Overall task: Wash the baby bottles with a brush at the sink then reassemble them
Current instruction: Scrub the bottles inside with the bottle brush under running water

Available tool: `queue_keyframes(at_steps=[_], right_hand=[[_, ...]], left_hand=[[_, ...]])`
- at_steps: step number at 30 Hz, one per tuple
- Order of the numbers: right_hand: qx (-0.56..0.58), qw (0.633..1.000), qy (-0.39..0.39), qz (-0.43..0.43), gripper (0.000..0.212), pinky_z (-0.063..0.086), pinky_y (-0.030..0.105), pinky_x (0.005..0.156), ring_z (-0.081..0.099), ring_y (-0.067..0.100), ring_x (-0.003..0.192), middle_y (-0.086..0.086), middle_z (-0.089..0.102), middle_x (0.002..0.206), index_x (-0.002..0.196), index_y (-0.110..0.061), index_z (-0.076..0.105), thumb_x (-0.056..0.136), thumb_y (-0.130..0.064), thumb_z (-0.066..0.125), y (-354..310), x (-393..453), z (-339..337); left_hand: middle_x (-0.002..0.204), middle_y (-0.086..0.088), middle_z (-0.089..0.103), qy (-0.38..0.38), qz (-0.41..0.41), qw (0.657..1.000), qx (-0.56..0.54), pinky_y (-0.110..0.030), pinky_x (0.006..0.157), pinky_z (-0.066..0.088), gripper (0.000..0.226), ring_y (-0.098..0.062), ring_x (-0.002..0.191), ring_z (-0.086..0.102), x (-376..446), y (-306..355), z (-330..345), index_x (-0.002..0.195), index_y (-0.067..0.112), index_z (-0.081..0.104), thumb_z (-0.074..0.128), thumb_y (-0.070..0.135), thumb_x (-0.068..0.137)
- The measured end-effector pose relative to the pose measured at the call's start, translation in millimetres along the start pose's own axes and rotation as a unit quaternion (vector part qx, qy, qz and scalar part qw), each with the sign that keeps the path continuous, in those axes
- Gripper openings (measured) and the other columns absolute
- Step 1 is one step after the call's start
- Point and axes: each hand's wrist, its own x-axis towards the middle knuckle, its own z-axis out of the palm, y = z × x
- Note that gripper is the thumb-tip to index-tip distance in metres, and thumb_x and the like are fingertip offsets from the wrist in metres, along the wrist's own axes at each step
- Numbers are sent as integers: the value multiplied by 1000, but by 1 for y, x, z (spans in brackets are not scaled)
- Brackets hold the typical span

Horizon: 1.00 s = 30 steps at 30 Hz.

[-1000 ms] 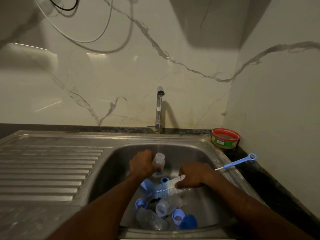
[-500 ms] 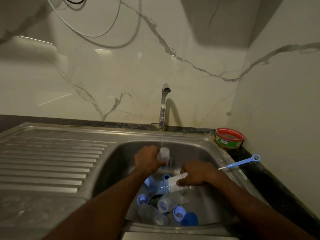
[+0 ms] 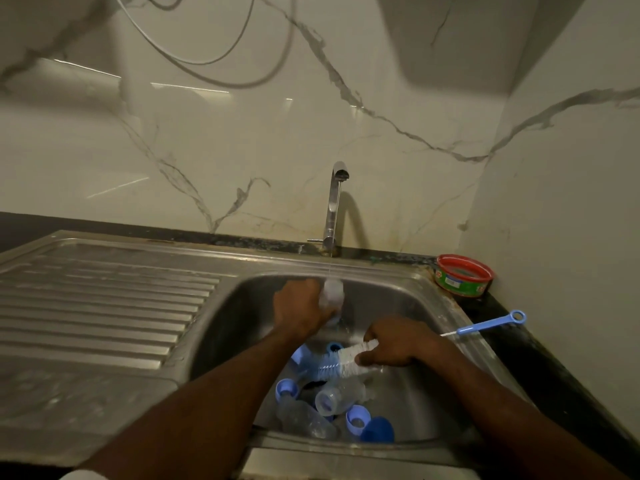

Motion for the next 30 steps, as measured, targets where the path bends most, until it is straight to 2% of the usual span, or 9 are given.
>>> queue_keyframes(at_steps=[2,5,9,12,17,20,24,27,30], right_hand=[[4,1000,1,6,50,50,31,86,59,11,95,-4,68,116,120,-24,68,87,-62,64,1,-1,-1],[0,1000,-4,0,50,51,33,87,60,12,94,-3,68,111,118,-23,68,88,-62,64,0,-2,0],[5,1000,-1,1,49,49,30,85,57,11,93,-3,67,114,120,-24,67,88,-62,64,0,0,0],[0,1000,-4,-7,50,49,31,88,56,11,96,-2,67,120,123,-23,66,89,-60,64,-1,-1,0],[-6,1000,11,3,57,47,32,93,58,15,115,-4,61,130,130,-26,61,88,-65,62,1,-3,-1],[-10,1000,19,7,62,48,35,96,57,16,117,-3,60,132,131,-26,59,86,-68,62,3,0,1],[-6,1000,20,8,59,48,35,96,58,16,113,-3,62,128,128,-26,61,86,-67,63,3,-1,1],[-14,999,28,12,59,48,37,97,57,16,115,-4,62,129,130,-27,60,87,-67,62,4,-2,0],[-32,997,60,27,52,47,33,91,57,15,112,-4,62,126,126,-28,61,88,-63,63,3,-5,-3]], left_hand=[[108,7,70,48,15,999,-21,-25,84,51,48,-8,94,64,4,1,0,116,25,65,74,58,83],[109,3,69,-34,1,998,45,-31,90,52,49,-11,96,63,-2,0,0,114,24,63,74,59,82],[108,5,71,55,19,998,-23,-29,87,53,48,-10,96,65,5,2,-3,116,24,65,76,56,82],[112,1,67,-58,11,997,46,-36,95,51,50,-15,102,61,-1,-4,3,116,23,62,76,57,81],[110,-1,70,2,27,996,-90,-37,96,51,49,-15,102,64,10,3,-2,118,20,65,70,56,85],[120,-7,68,-117,37,989,-86,-40,100,50,53,-22,112,63,11,4,4,127,16,62,70,50,88],[146,-10,48,-195,79,978,5,-45,109,43,74,-28,131,48,11,-4,2,148,28,42,75,47,84],[143,-5,51,-154,117,978,75,-41,107,46,82,-23,129,51,13,-3,-6,144,25,43,85,36,75],[131,-6,56,-111,97,989,32,-37,99,49,75,-22,117,54,15,-4,-16,132,20,46,89,37,72]])
